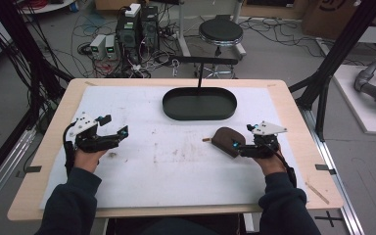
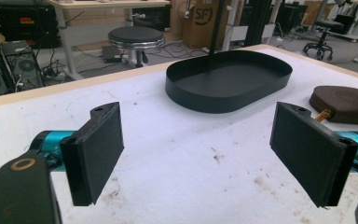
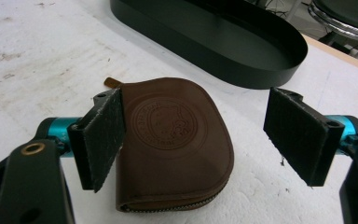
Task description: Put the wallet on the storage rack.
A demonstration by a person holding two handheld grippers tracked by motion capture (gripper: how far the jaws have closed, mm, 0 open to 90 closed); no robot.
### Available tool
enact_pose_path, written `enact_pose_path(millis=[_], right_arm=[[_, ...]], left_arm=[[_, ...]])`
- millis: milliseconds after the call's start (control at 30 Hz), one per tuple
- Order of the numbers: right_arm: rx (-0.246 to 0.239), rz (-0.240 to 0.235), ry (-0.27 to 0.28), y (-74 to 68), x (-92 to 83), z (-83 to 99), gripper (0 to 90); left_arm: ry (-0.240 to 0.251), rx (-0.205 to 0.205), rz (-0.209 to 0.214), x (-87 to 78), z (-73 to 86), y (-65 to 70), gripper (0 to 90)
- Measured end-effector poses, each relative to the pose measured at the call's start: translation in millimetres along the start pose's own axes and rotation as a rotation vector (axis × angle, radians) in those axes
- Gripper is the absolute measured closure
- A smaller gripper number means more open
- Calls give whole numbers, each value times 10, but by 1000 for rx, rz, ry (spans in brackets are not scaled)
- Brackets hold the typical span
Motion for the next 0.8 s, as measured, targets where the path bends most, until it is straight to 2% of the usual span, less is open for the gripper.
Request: enact_pose_path(millis=[200,233,300,333,433,600,800], right_arm=[[-6,-7,-16,-37,28,33,212],[-6,-11,-16,-53,39,38,212],[-14,-10,-20,-72,50,44,212],[-42,-4,-25,-127,82,55,213],[-66,-2,-37,-172,126,65,239],[-57,3,-54,-165,173,82,227],[-74,-9,-74,-213,246,107,212]], left_arm=[[6,-2,0,-39,21,2,181],[-2,-16,10,-42,48,9,184],[-13,-19,12,-41,59,10,185],[-10,-24,11,-49,68,9,186],[-12,-30,19,-38,89,19,191],[-18,-36,28,-15,108,18,192],[-23,-44,32,-11,125,14,194]])
Point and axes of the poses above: each handheld gripper's, and its own axes: x roughly forward along the jaws, z roughly out of its underside, y roughly to its right, the point moved 5 cm from there along x, roughly forward along the jaws, and after that the axes turned 11 degrees about x, right-handed, at the moved point
